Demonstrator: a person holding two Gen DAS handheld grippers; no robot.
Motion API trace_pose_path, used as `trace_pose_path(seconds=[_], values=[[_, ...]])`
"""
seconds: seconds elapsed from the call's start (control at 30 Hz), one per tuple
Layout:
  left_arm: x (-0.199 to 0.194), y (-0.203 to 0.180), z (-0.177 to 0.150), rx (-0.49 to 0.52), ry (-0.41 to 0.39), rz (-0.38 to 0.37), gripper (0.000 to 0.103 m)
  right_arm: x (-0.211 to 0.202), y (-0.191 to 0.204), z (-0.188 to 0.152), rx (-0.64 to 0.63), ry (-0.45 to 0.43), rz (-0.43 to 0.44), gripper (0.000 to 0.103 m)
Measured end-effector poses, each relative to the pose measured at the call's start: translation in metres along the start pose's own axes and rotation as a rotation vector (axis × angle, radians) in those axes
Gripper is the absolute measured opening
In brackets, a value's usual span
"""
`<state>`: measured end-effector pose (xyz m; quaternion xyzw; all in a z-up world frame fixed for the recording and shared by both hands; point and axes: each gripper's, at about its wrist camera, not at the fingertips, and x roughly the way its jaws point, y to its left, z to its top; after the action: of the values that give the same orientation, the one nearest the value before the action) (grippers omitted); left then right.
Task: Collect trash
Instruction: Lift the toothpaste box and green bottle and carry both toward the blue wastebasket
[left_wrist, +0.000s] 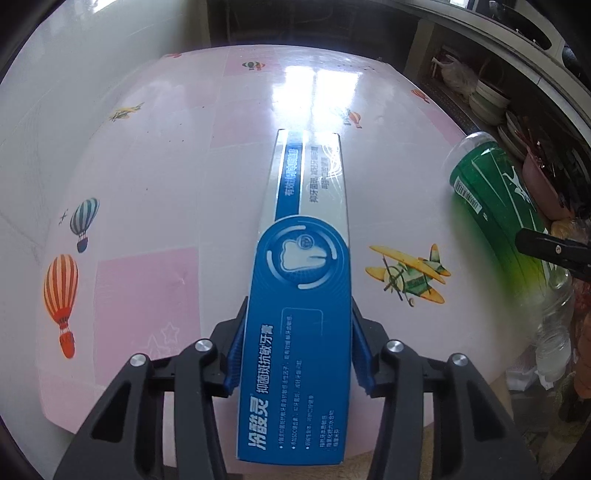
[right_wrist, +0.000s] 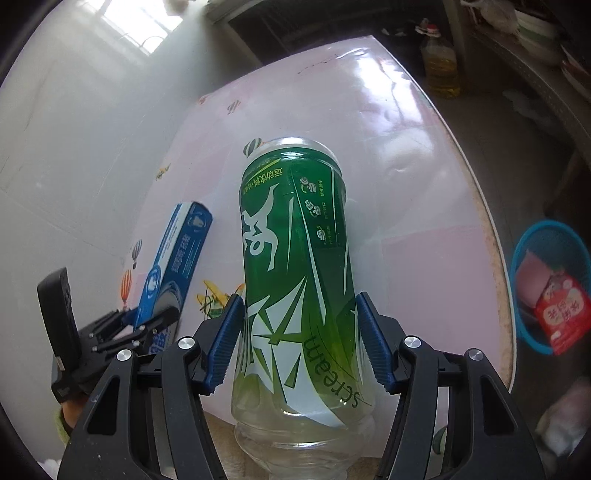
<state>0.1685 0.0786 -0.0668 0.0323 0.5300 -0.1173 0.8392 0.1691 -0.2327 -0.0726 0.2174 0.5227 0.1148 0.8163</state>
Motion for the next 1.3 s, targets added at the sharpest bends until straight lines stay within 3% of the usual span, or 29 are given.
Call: trace_pose_path(seconds=[0.07, 0.2, 0.37, 0.63, 1.3], values=[[-0.006, -0.004, -0.008, -0.027, -0.003, -0.01, 0.045, 0.0, -0.01, 0.0, 0.08, 0.007, 0.047, 0.059], [-0.01, -0.015, -0.021, -0.018, -0.011, 0.02, 0.045, -0.002, -0.016, -0.001, 0.121, 0.018, 0.047, 0.06], [-0.011, -0.027, -0.025, 0.021, -0.028, 0.064, 0.045, -0.01, -0.008, -0.004, 0.061, 0.019, 0.0, 0.064], [-0.011, -0.031, -0.026, 0.023, -0.029, 0.064, 0.045, -0.006, 0.006, -0.015, -0.016, 0.05, -0.059, 0.069], [-0.007, -0.027, -0.024, 0.033, -0.018, 0.037, 0.046, 0.01, 0.023, -0.013, -0.053, 0.073, -0.079, 0.069]])
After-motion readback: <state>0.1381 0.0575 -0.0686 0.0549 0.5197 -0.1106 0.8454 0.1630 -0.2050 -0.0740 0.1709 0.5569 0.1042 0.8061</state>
